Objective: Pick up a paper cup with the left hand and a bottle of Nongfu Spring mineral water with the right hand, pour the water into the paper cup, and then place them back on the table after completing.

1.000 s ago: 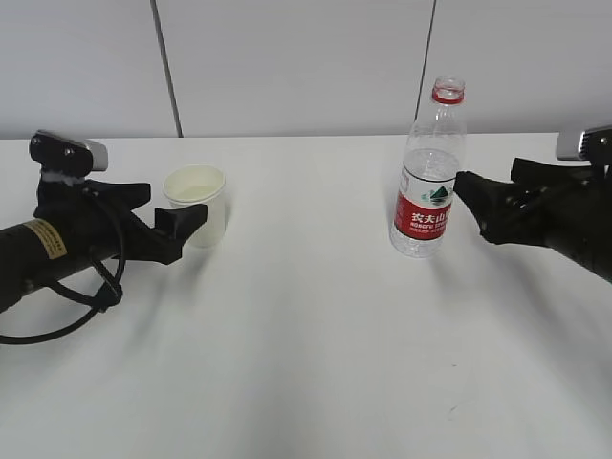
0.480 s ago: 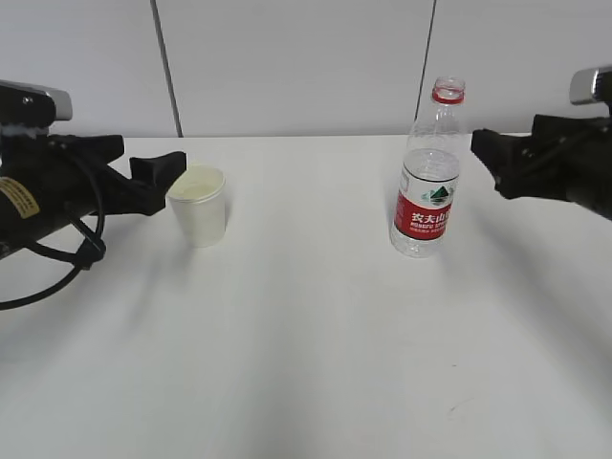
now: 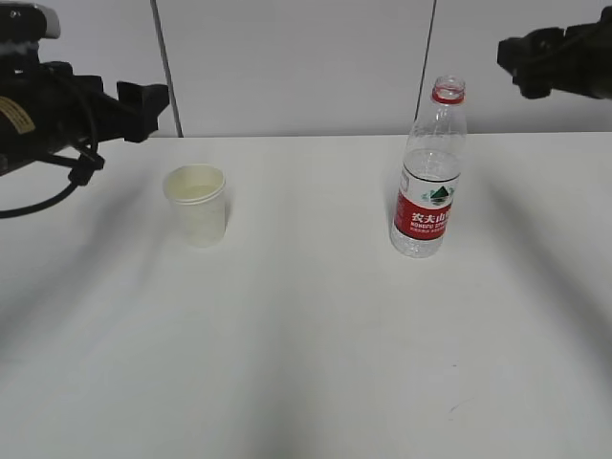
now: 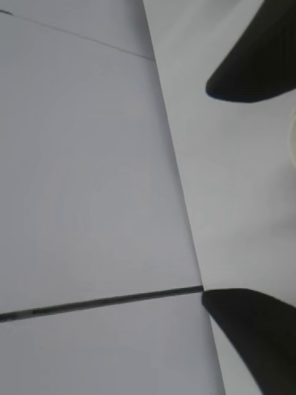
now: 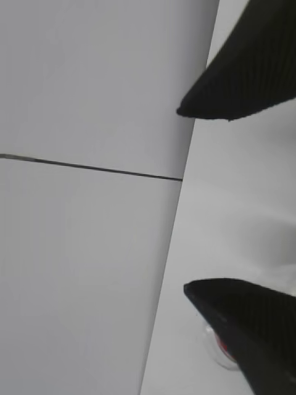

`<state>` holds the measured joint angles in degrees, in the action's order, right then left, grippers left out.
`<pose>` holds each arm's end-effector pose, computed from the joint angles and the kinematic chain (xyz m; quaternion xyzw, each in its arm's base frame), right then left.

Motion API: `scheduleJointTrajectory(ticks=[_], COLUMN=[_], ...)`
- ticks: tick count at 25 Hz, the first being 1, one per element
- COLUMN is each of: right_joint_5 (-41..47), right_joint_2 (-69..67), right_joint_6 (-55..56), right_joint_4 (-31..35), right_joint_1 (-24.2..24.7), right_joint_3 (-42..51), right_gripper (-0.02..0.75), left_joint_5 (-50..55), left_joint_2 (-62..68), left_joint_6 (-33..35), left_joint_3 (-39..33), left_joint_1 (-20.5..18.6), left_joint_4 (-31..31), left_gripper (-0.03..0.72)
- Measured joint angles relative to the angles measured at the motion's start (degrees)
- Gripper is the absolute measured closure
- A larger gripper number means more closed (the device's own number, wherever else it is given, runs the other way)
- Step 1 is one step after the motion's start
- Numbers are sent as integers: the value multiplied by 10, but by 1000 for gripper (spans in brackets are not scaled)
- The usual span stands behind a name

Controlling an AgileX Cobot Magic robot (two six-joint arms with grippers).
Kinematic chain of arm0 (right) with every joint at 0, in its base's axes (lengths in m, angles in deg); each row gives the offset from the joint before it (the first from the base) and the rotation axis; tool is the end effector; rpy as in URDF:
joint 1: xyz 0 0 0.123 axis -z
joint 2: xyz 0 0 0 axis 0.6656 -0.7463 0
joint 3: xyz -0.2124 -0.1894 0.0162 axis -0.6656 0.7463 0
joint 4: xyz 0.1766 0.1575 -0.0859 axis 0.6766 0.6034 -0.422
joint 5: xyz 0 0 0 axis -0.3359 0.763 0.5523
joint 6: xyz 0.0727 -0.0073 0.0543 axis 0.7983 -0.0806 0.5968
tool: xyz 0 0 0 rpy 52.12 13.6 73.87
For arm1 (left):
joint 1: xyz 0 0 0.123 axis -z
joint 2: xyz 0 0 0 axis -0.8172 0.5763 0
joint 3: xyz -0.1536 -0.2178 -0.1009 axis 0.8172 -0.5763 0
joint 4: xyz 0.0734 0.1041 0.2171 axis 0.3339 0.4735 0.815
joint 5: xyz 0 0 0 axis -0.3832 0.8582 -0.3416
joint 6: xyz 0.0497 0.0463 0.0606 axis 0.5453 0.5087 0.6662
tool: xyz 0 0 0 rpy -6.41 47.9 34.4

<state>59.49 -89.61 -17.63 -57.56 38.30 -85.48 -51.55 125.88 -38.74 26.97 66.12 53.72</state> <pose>0.3311 0.0288 0.2839 -0.1044 0.7775 0.0169 0.6200 0.3475 -0.0862 0.2244 0.1138 0.7514 -0.1485 0.6328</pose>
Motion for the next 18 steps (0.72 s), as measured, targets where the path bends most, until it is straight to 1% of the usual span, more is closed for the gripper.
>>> scheduleJointTrajectory(ticks=[5, 10, 14, 18], right_joint_5=[98, 166, 258, 339], right_joint_2=[0, -4, -22, -44], right_joint_6=[0, 0, 0, 0], right_joint_4=[0, 0, 2, 7], right_joint_1=[0, 0, 0, 0], right_joint_3=[-88, -172, -240, -297], right_gripper=[146, 146, 147, 147], left_joint_5=[104, 257, 400, 503], left_joint_2=[-1, -1, -1, -1], left_joint_6=[-8, -8, -8, -9], left_joint_3=[73, 161, 227, 283], left_joint_1=[0, 0, 0, 0], left_joint_4=[-12, -16, -35, -41], left_gripper=[136, 136, 139, 167])
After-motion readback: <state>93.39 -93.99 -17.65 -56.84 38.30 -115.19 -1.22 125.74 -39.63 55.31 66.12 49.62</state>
